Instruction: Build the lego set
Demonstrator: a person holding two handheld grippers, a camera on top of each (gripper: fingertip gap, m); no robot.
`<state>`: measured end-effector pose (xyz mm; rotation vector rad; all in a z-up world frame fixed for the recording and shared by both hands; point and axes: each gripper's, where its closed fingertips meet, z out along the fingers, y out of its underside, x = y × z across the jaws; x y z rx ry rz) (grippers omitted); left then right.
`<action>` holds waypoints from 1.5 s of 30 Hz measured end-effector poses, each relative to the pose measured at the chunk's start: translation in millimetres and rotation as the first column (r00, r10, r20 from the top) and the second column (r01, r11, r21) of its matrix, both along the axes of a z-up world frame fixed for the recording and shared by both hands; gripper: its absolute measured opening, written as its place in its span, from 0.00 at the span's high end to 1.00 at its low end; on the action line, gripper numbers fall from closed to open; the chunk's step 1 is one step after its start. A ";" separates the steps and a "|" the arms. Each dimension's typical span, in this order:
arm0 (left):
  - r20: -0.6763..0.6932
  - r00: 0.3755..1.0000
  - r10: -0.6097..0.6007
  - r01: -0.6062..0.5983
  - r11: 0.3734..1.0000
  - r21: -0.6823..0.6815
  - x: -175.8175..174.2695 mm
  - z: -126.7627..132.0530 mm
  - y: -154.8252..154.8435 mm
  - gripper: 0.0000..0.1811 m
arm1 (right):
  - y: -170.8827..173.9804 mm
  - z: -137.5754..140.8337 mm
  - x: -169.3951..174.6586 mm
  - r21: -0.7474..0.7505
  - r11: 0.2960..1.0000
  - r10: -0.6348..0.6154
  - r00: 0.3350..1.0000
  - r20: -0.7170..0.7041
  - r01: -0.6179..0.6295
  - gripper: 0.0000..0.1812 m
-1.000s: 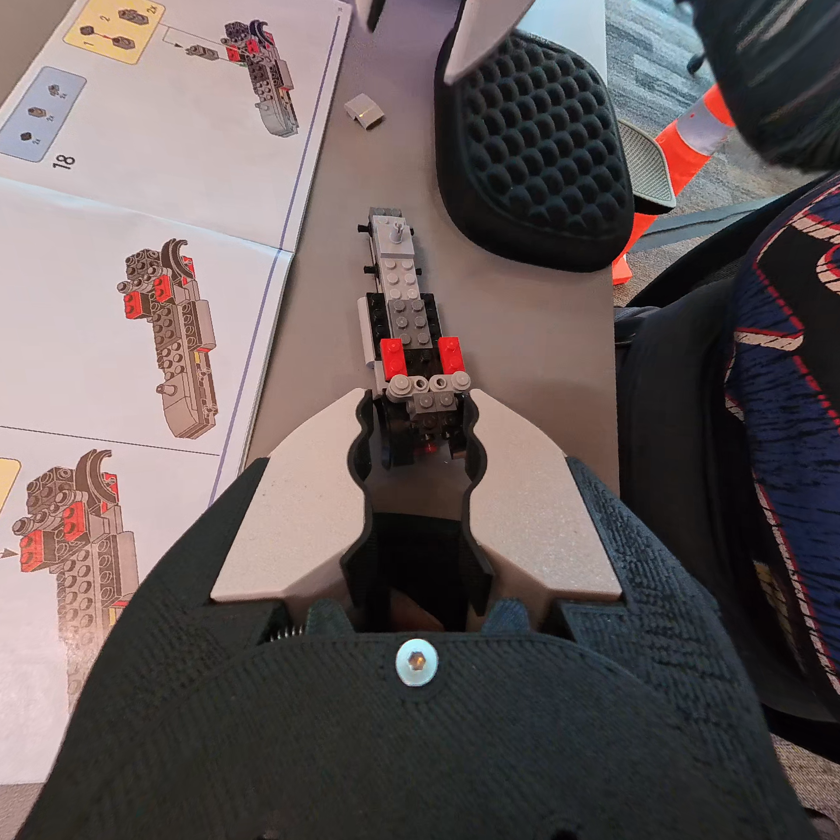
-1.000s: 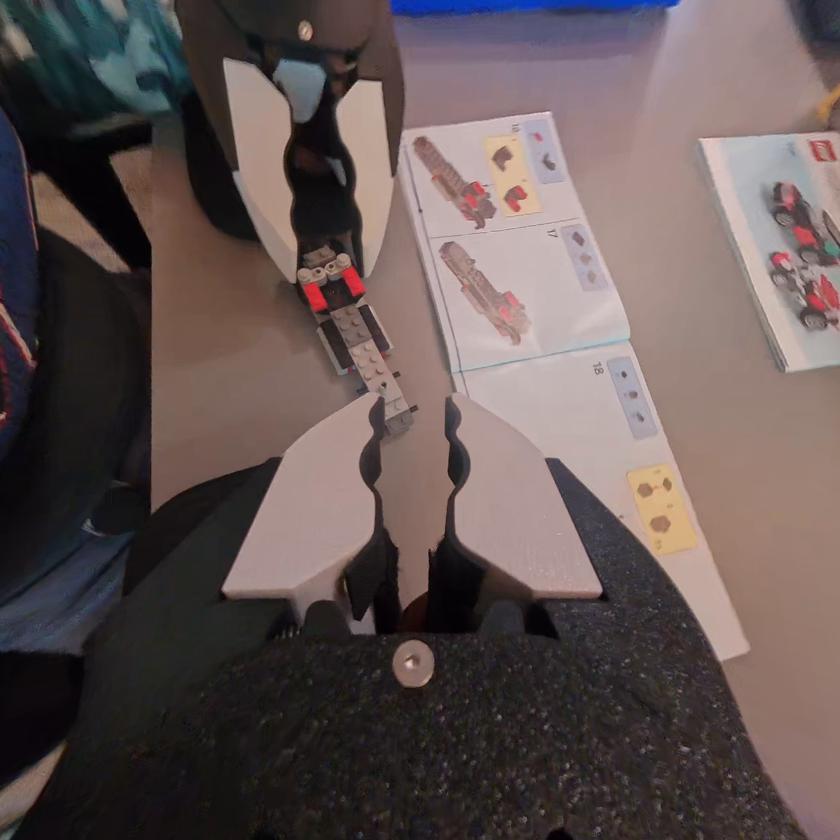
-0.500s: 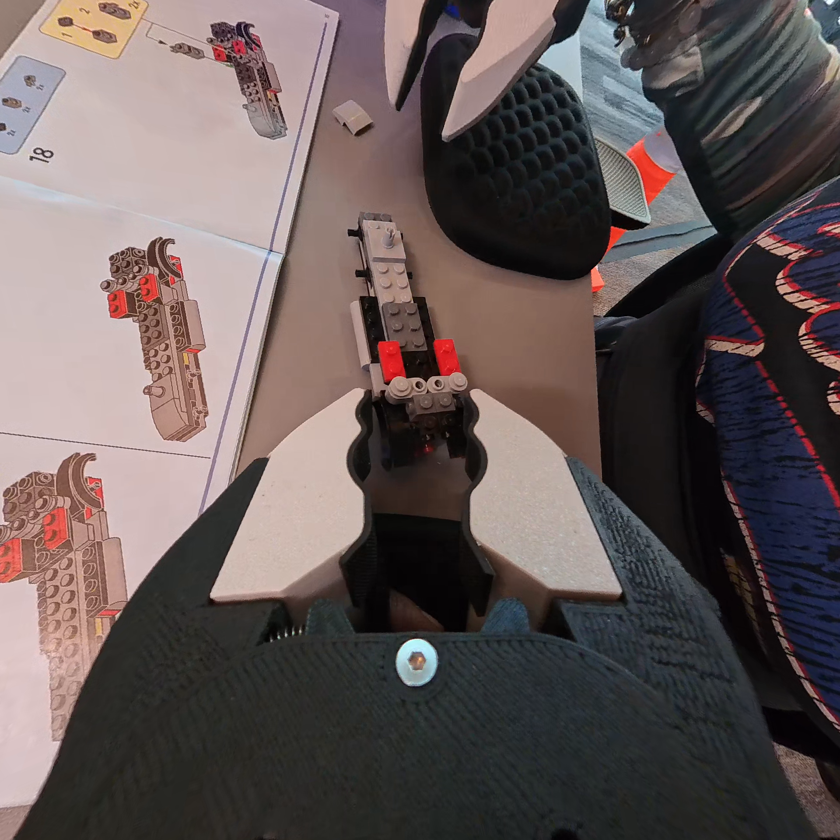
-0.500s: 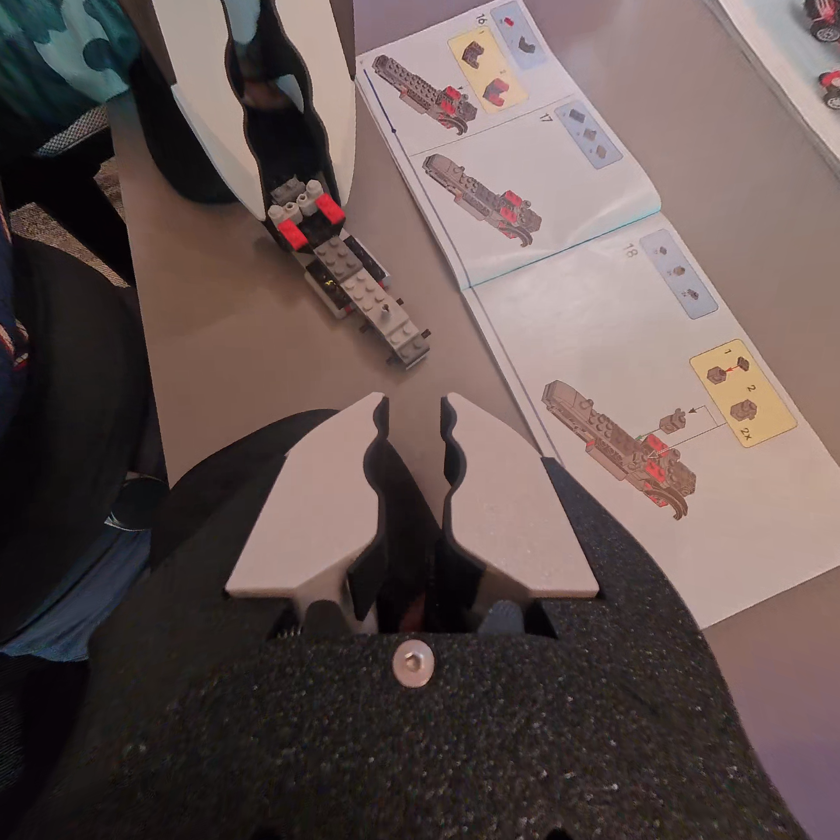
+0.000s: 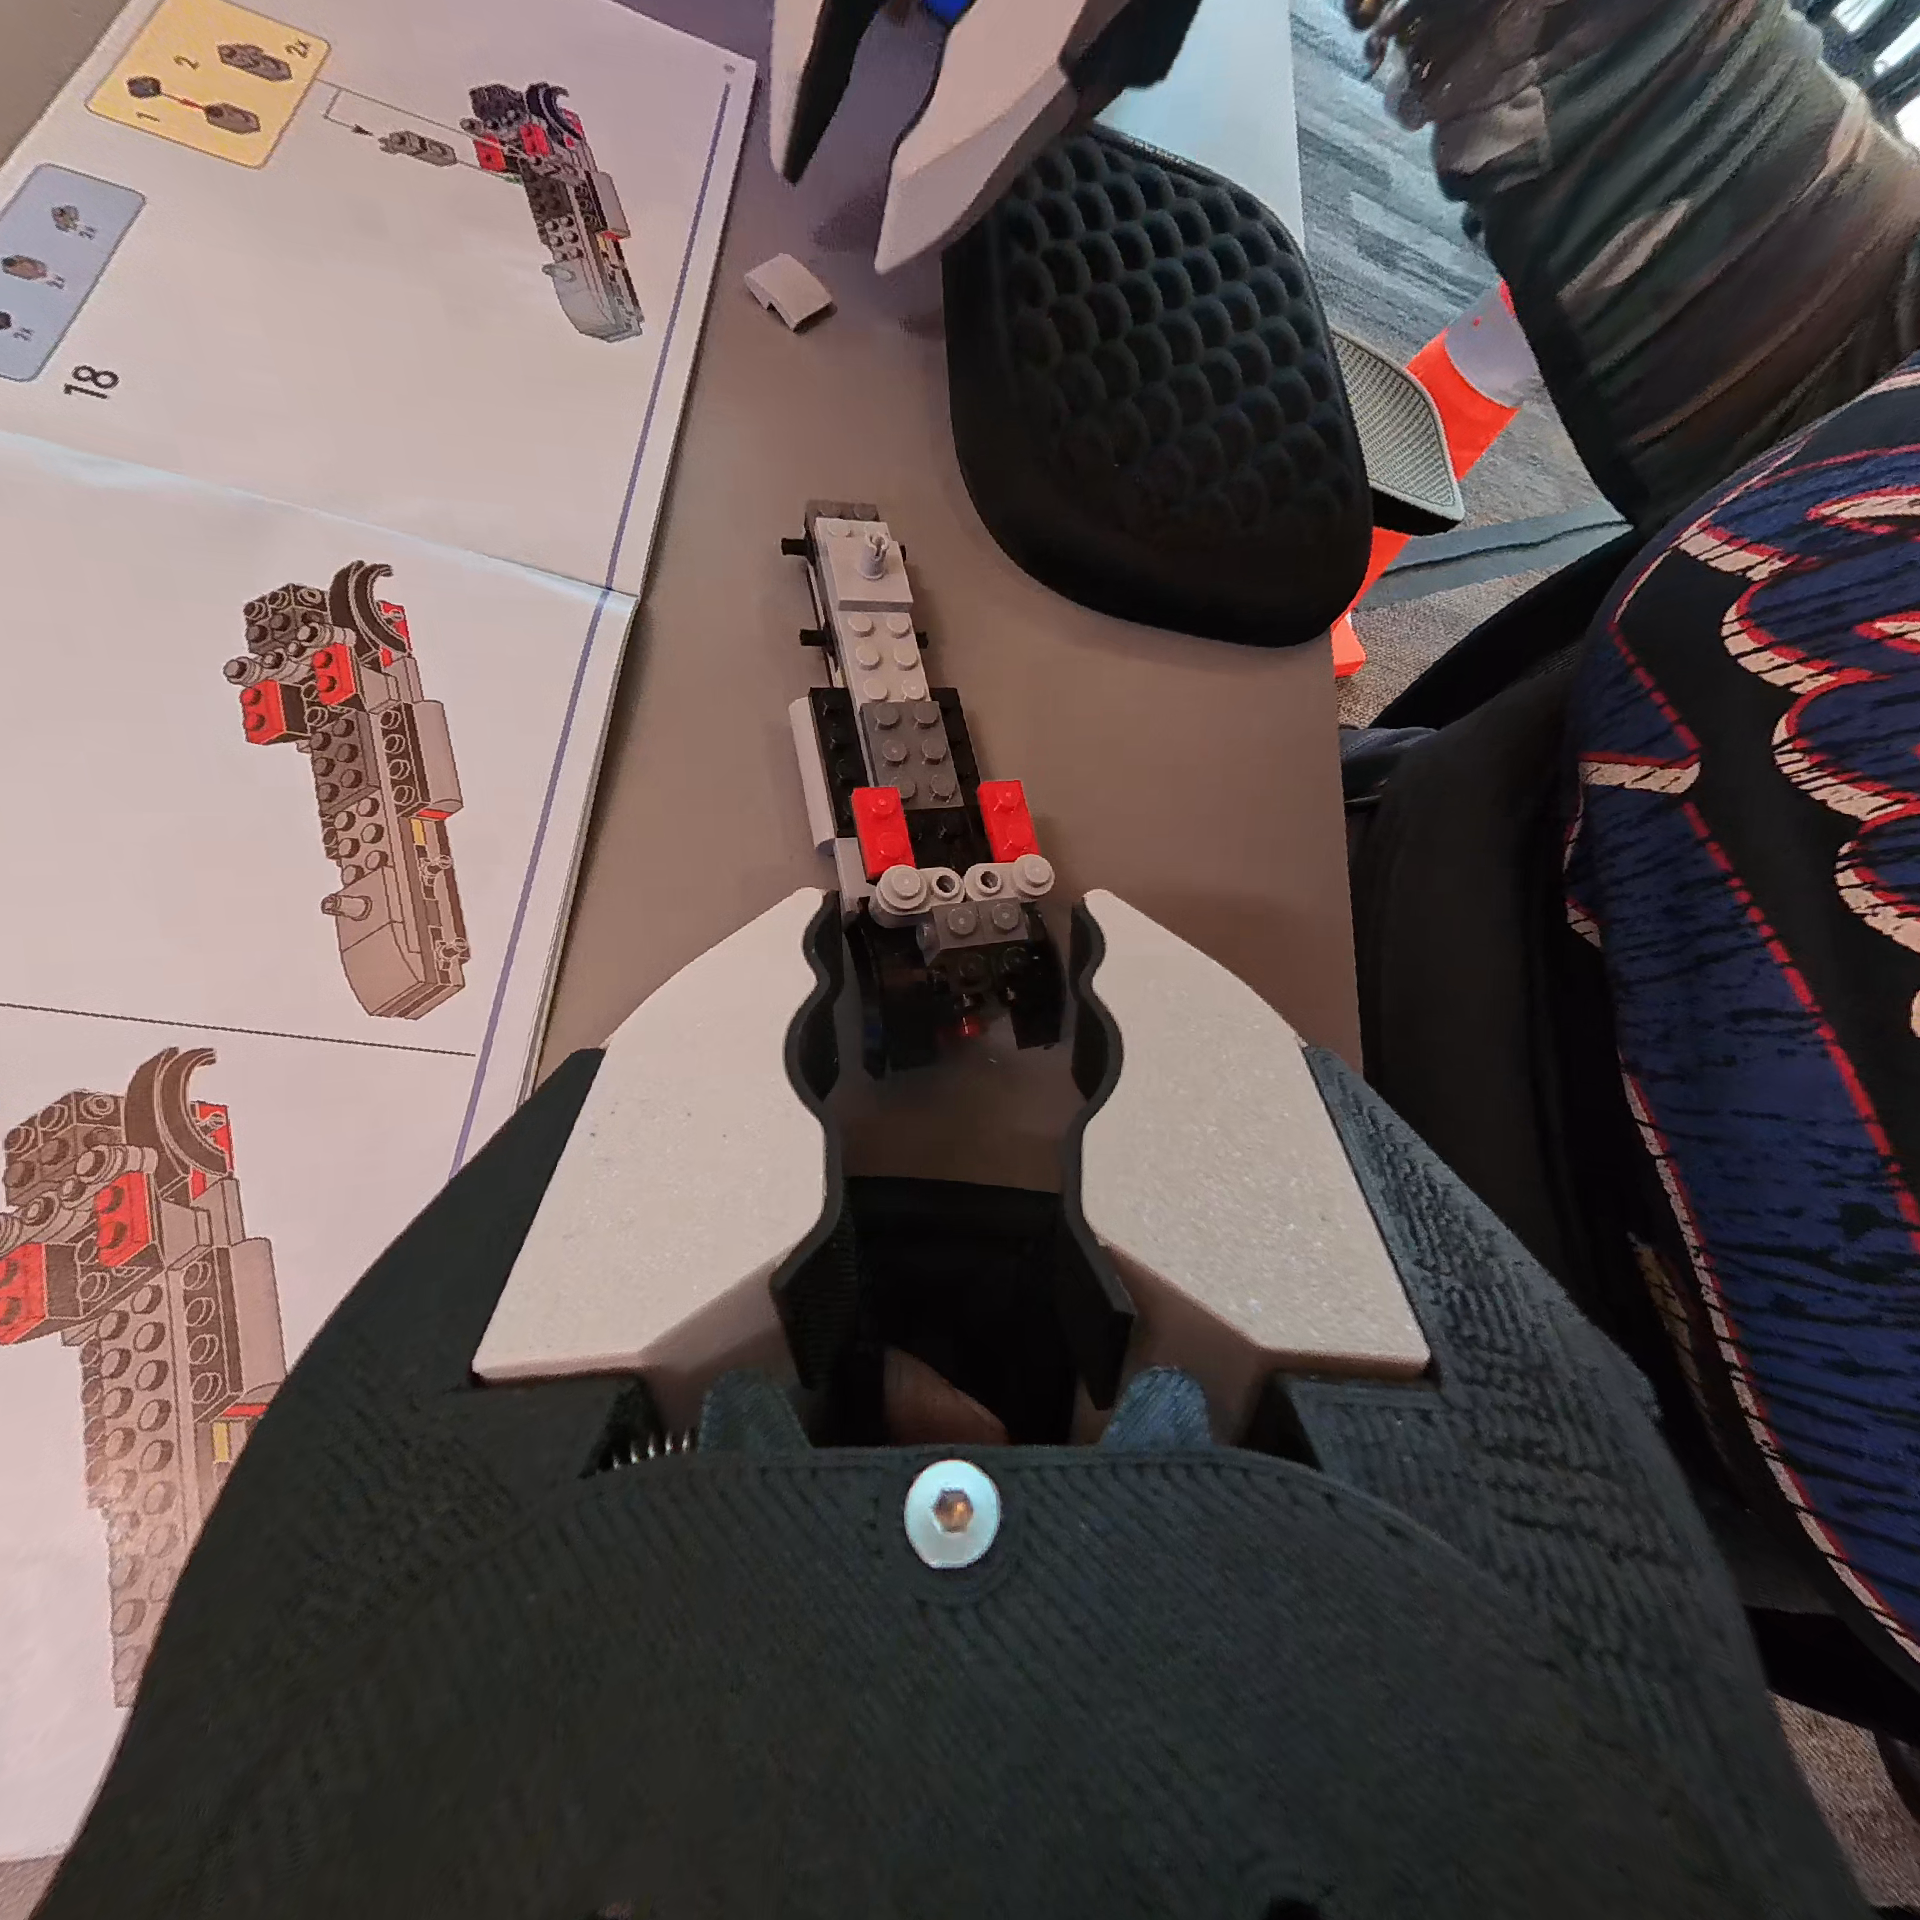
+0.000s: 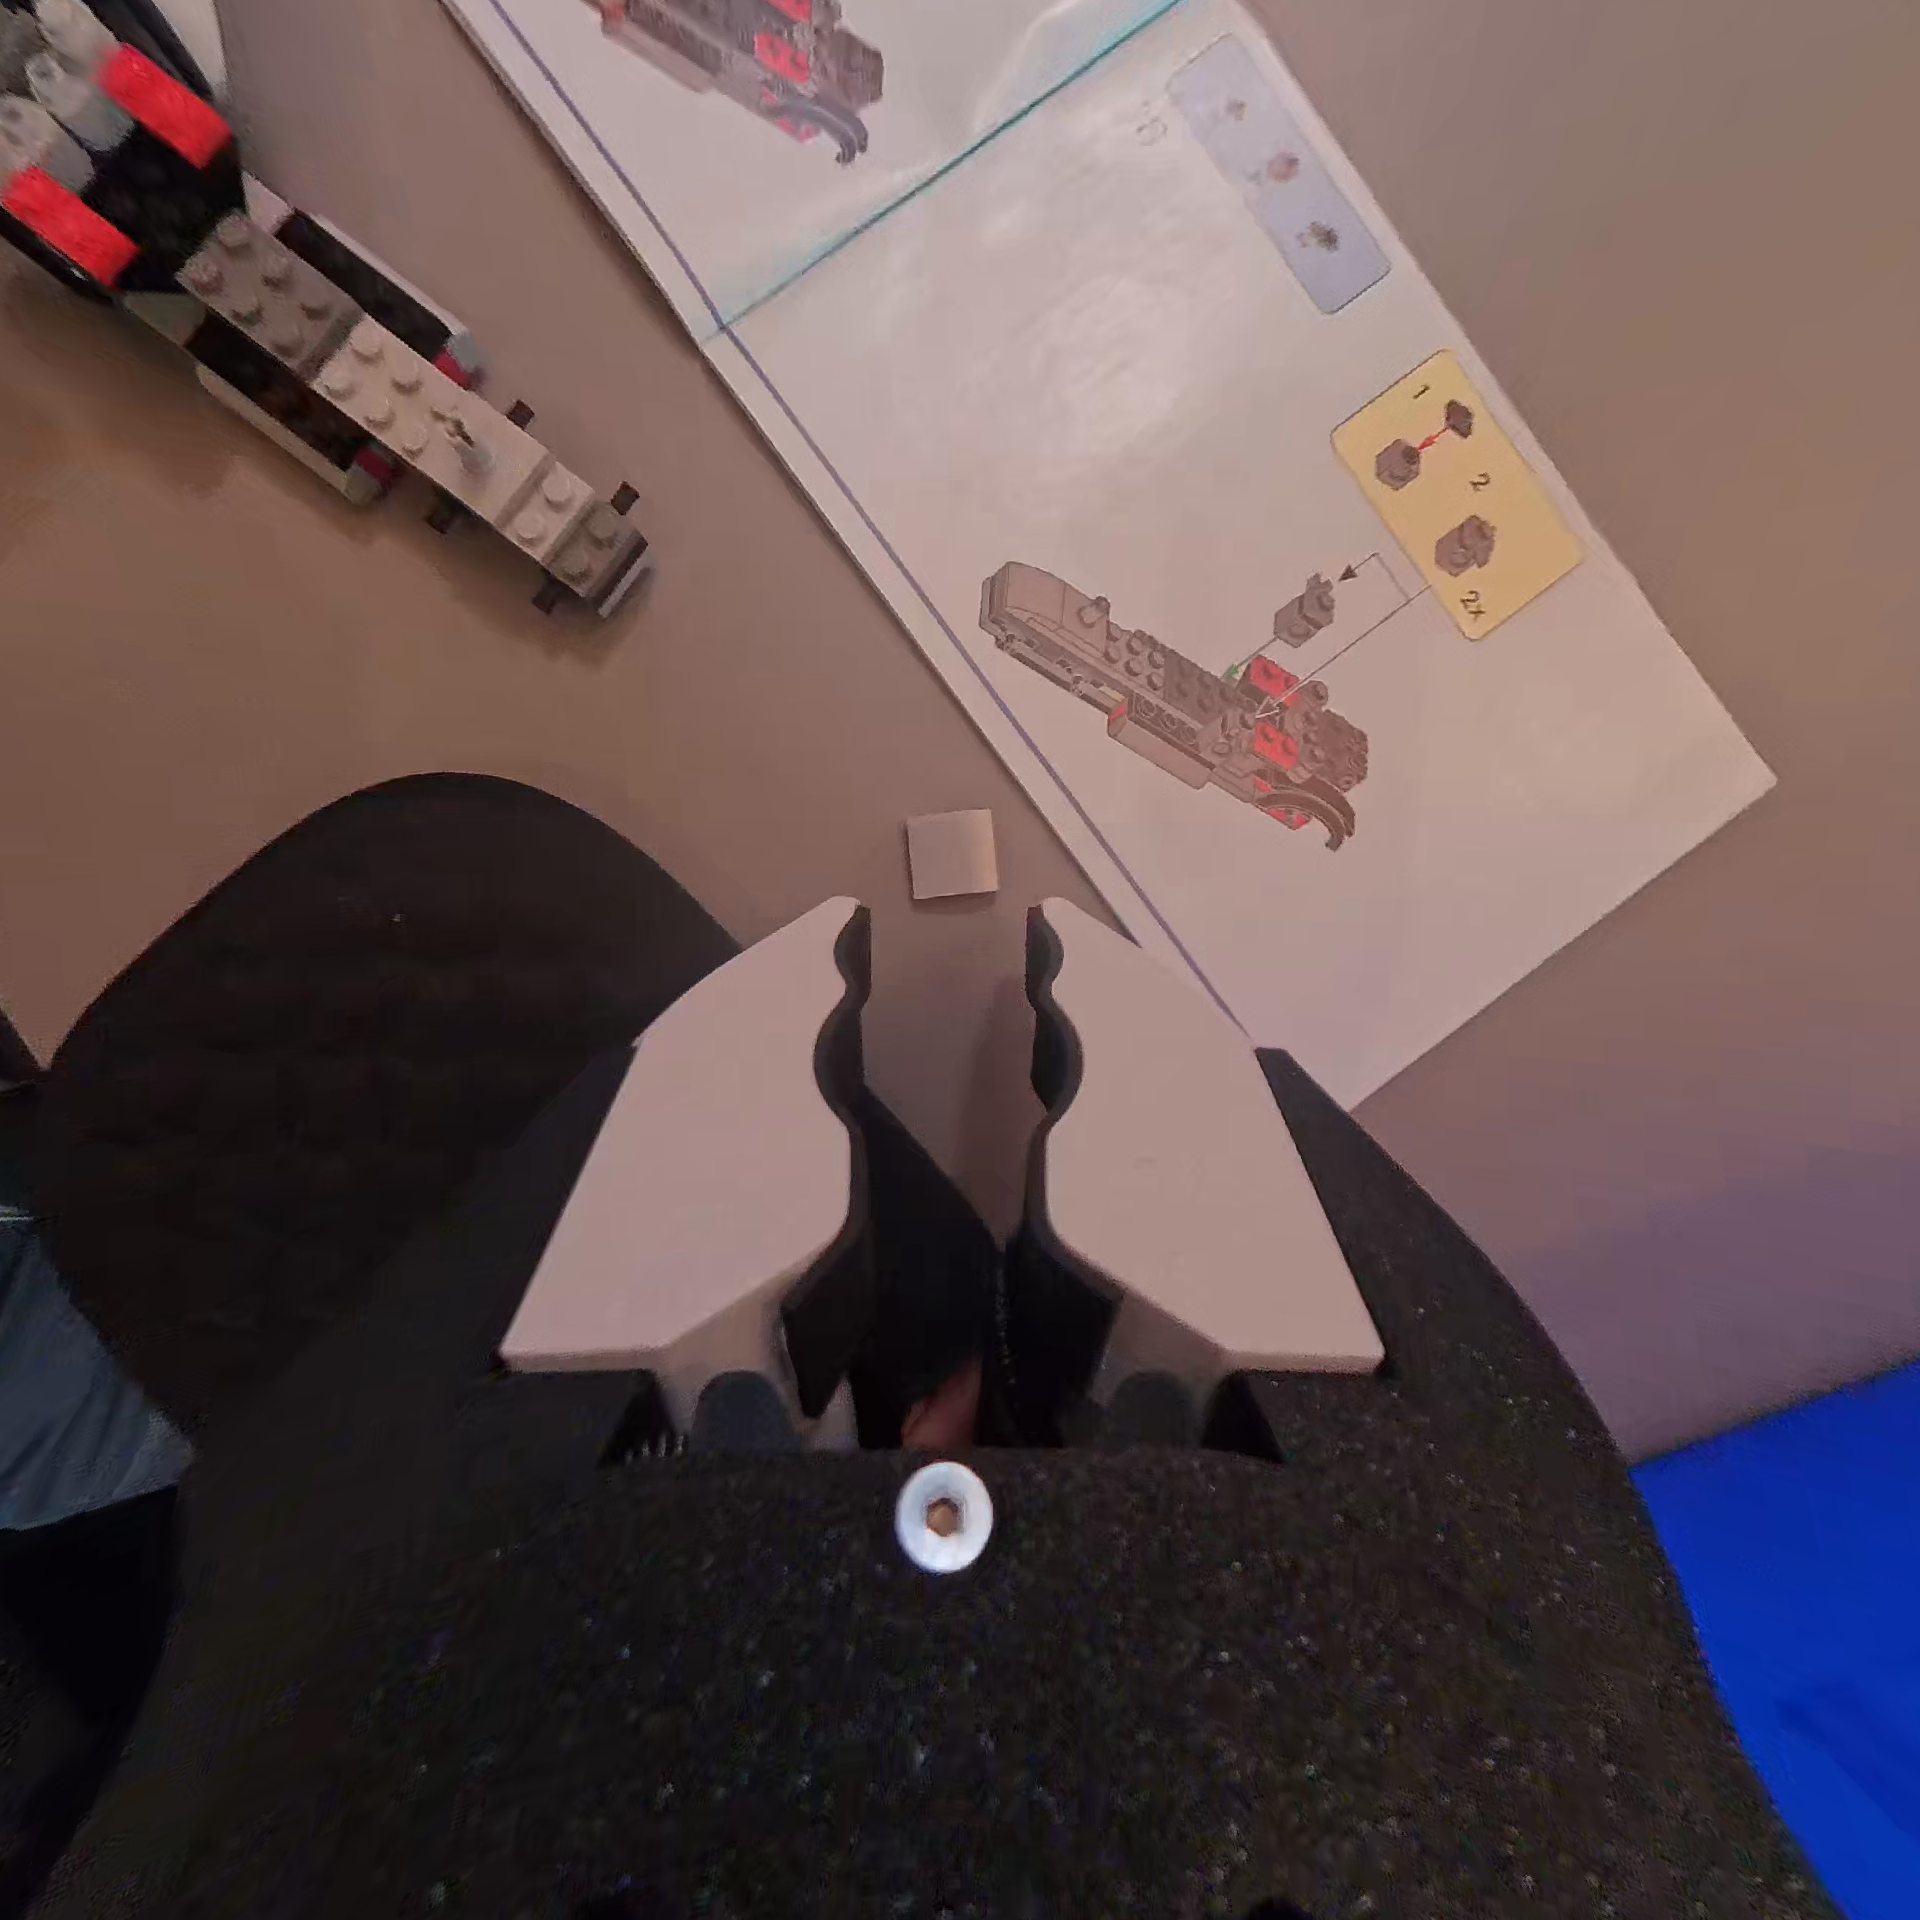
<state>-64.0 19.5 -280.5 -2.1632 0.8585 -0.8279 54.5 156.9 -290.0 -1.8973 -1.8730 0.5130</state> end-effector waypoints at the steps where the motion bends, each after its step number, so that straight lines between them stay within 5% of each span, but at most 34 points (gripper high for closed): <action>1: 0.000 1.000 0.000 0.000 1.000 0.001 0.0 0.1 0.0 0.77 | 0.7 -3.6 -1.4 0.000 1.000 0.006 1.000 0.016 -0.006 0.84; 9: 0.001 1.000 0.000 0.000 1.000 0.006 -0.1 0.6 -0.1 0.77 | 2.7 -14.1 -8.9 -0.028 0.999 0.022 0.999 0.041 -0.021 0.85; 18: -0.003 1.000 0.001 -0.001 1.000 0.004 -0.1 0.0 0.0 0.77 | -22.2 -9.2 -10.6 -0.196 0.960 -0.177 0.977 0.122 0.199 0.84; 21: -0.001 1.000 0.000 0.000 1.000 0.004 -0.1 0.2 -0.1 0.76 | -26.9 6.8 -7.7 -0.146 0.986 -0.059 0.988 0.145 0.080 0.82; 23: -0.003 1.000 0.000 0.000 1.000 0.005 -0.1 0.2 -0.1 0.76 | -26.1 20.0 -8.3 -0.048 0.992 0.127 0.979 0.157 -0.121 0.84; 26: -0.005 1.000 -0.001 0.001 1.000 0.007 -0.1 0.1 -0.3 0.76 | -21.8 20.4 -9.7 0.058 0.903 0.400 0.883 0.246 -0.425 0.84; 30: -0.004 1.000 0.000 0.000 1.000 0.007 -0.1 0.2 -0.2 0.76 | -15.3 -0.4 -11.9 0.033 0.794 0.565 0.758 0.325 -0.606 0.86; 40: -0.004 1.000 -0.003 0.003 1.000 0.004 0.1 0.0 -0.5 0.77 | -14.1 -14.7 -13.3 -0.028 0.755 0.642 0.730 0.234 -0.655 0.90; 45: -0.002 1.000 -0.003 0.003 1.000 -0.001 0.2 0.0 -0.5 0.77 | -8.8 -7.8 -19.0 -0.101 0.845 0.535 0.831 0.152 -0.526 0.91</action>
